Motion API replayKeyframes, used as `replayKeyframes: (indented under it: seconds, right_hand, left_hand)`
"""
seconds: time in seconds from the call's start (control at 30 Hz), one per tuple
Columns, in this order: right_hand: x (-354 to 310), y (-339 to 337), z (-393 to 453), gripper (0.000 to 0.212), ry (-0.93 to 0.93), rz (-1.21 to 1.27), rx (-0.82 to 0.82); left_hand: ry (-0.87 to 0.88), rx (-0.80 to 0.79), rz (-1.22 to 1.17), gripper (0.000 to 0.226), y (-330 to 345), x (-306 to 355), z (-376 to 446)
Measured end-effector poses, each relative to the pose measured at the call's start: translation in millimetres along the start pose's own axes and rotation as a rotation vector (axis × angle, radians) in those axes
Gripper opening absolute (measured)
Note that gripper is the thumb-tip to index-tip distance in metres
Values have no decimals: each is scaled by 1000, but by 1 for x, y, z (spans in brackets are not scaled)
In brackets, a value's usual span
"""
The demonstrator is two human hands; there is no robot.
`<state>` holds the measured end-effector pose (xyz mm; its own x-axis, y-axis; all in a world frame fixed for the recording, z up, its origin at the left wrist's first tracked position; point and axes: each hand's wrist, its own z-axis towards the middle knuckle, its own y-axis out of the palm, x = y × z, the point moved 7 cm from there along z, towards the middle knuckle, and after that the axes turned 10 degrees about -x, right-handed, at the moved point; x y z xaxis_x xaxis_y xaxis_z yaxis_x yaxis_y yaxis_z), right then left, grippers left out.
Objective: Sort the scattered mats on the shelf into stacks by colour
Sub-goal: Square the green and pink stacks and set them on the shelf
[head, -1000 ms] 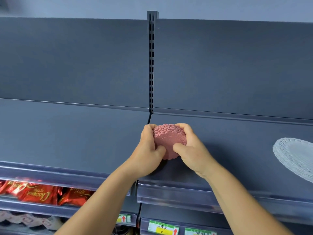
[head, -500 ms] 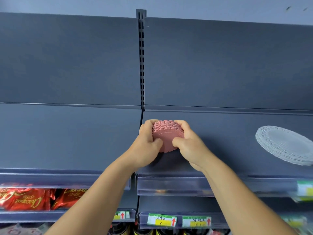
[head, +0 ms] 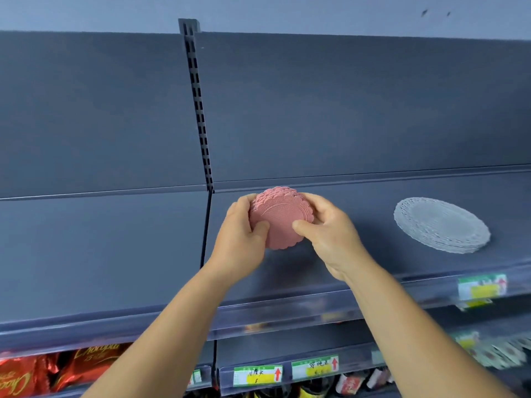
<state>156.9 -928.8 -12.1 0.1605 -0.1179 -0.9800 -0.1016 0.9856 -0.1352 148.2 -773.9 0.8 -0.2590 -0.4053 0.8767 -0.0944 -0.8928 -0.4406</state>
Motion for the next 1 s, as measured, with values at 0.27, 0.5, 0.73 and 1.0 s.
replayKeyframes:
  seconds: [0.27,0.5,0.73,1.0]
  right_hand:
    - [-2,-131,-38,38,16,11,227]
    - [3,-267,-88,33,57,-6,387]
    - [15,-394,-118,27,119,-57,424]
    - [35,-486,-119,26,181,-45,426]
  left_hand:
    - [39,-67,-153,30,96,62,32]
    - [-32,-118,-245,40,220,119,49]
    - [-109,-151,-322,25,336,170,66]
    - [-161,-167,-271,42,426,194,106]
